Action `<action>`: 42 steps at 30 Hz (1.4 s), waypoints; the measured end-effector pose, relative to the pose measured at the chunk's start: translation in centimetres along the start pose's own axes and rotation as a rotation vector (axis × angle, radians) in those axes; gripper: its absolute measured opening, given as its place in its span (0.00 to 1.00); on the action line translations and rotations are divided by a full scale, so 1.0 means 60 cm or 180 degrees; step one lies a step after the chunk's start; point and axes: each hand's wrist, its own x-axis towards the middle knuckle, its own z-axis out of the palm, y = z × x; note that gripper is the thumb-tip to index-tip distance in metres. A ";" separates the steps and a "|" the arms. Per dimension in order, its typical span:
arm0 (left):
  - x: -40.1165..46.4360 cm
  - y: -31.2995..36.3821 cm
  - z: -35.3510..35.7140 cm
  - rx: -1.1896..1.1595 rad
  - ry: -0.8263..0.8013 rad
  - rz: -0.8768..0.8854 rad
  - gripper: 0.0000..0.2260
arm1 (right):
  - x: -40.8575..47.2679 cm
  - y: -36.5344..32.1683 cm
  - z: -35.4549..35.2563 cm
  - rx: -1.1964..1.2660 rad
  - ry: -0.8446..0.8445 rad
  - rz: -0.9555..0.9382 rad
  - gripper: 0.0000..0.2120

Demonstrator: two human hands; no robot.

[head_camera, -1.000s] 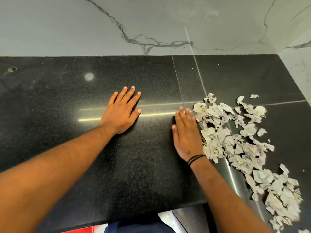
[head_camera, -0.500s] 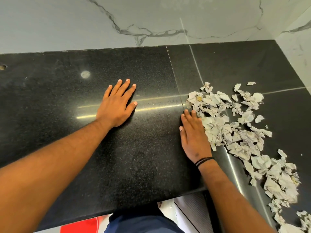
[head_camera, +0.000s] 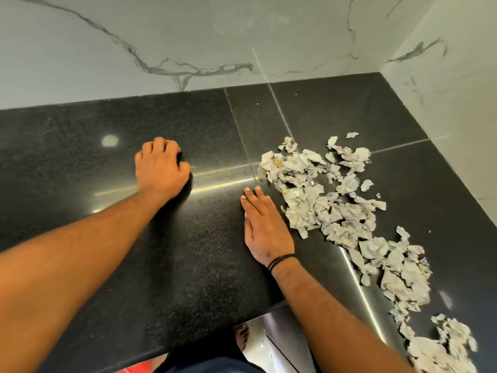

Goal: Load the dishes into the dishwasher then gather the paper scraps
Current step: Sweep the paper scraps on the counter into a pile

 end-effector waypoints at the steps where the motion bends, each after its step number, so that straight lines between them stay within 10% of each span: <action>1: 0.017 0.026 0.002 0.0046 -0.0015 0.0012 0.17 | 0.002 0.002 0.000 0.0031 0.0077 0.0153 0.25; 6: 0.050 0.121 0.051 0.0176 -0.0785 0.1441 0.29 | 0.006 0.006 0.000 -0.0062 0.0250 0.0404 0.26; 31: 0.055 0.121 0.070 0.0055 -0.0669 0.1413 0.26 | 0.178 -0.014 -0.020 0.1217 0.0734 0.0646 0.27; 42: 0.054 0.121 0.070 0.0099 -0.0644 0.1400 0.26 | 0.212 0.098 -0.030 -0.0393 -0.0005 0.0682 0.26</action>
